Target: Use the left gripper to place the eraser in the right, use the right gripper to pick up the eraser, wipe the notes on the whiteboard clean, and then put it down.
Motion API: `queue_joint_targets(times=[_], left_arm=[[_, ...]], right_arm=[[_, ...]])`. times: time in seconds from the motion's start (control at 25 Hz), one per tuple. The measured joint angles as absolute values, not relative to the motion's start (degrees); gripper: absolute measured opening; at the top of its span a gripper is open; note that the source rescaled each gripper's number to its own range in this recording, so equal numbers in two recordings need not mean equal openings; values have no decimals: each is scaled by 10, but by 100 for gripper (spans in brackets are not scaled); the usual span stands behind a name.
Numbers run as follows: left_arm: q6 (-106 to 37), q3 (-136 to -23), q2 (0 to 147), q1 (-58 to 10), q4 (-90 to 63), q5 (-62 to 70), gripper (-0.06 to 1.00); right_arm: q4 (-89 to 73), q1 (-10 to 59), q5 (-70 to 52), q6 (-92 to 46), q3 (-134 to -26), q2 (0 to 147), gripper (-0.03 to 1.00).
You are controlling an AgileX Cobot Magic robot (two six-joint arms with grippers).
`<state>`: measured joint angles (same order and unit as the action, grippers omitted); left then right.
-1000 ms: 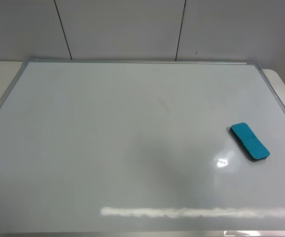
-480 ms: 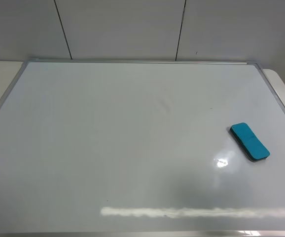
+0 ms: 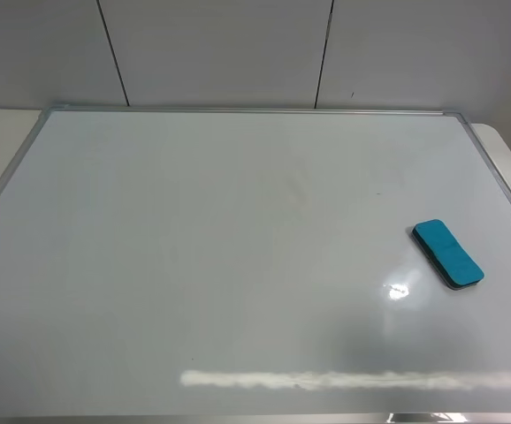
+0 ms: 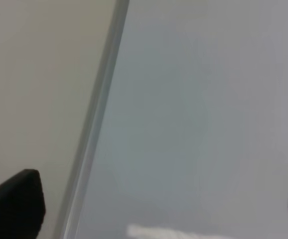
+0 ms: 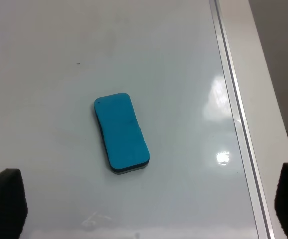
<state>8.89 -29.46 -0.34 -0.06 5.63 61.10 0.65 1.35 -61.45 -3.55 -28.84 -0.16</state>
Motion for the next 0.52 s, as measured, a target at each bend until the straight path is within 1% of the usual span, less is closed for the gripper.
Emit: queue_joint_targets(times=[0.52], left_arm=[[89,-295,-3,-1,56,611,100]], right_arm=[[6,14,-614,-36,-288,-2,100]])
